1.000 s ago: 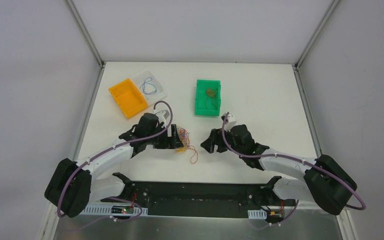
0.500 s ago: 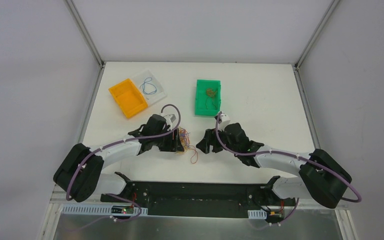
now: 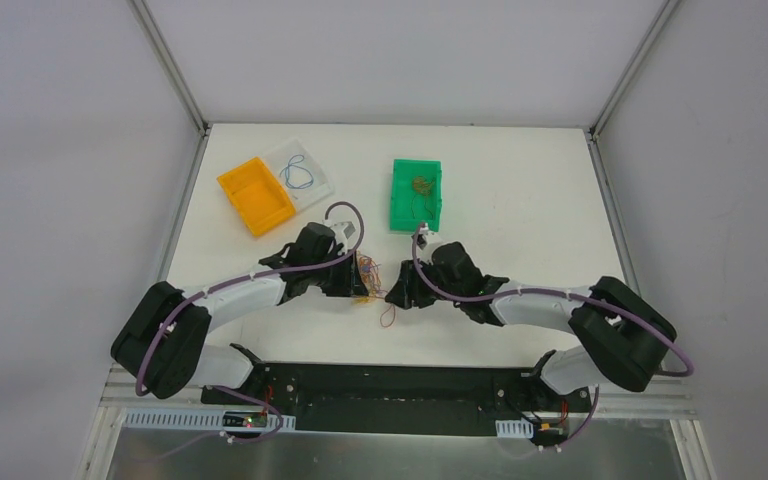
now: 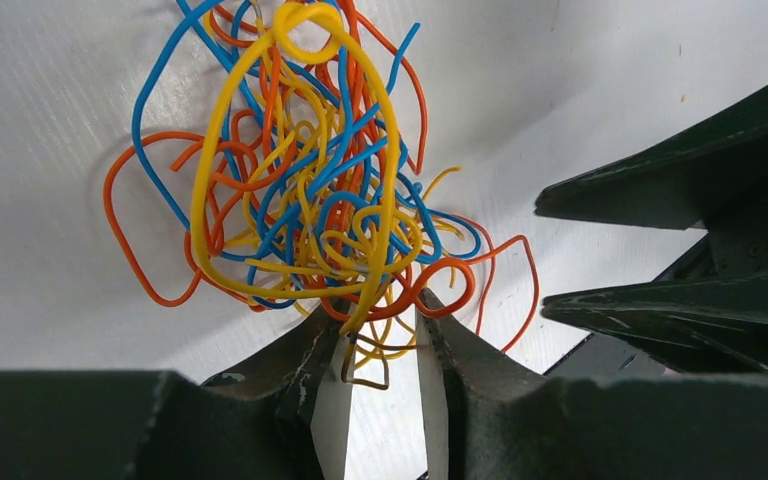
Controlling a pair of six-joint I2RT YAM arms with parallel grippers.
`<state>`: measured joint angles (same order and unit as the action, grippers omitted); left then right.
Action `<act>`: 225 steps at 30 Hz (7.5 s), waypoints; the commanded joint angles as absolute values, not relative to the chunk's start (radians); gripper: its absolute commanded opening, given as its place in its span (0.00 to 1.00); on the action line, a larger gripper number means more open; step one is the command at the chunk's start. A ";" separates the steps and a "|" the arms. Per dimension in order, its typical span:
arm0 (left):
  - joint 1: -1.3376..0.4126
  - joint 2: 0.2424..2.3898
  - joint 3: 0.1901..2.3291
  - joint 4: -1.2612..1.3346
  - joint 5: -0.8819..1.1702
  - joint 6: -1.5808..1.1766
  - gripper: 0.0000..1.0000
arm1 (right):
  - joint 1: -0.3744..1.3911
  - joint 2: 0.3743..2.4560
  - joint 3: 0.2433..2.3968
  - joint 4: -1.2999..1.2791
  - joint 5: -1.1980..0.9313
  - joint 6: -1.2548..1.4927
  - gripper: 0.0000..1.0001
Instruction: Untangle the cables
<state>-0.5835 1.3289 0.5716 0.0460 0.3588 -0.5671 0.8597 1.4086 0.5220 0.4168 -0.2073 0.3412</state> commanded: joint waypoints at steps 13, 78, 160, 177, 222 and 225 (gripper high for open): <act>-0.589 1.036 0.608 -0.155 0.140 -0.506 0.64 | 0.880 1.459 0.609 0.407 -0.167 0.384 0.00; -0.328 0.889 0.657 -0.605 -0.625 -0.795 0.00 | 0.473 0.421 0.466 -0.242 0.924 0.611 0.00; -0.420 1.334 0.759 -0.101 0.325 -0.390 0.00 | 0.472 0.890 1.272 -0.225 0.129 0.282 0.00; -0.422 1.190 0.668 -0.112 0.317 -0.413 0.00 | 0.469 1.319 1.433 -0.013 0.096 0.294 0.00; -0.422 1.193 0.712 -0.156 0.310 -0.399 0.00 | 0.409 1.922 1.642 -0.177 -0.115 0.243 0.00; -0.422 1.201 0.719 -0.156 0.313 -0.400 0.00 | 0.418 1.991 1.671 -0.199 -0.112 0.214 0.00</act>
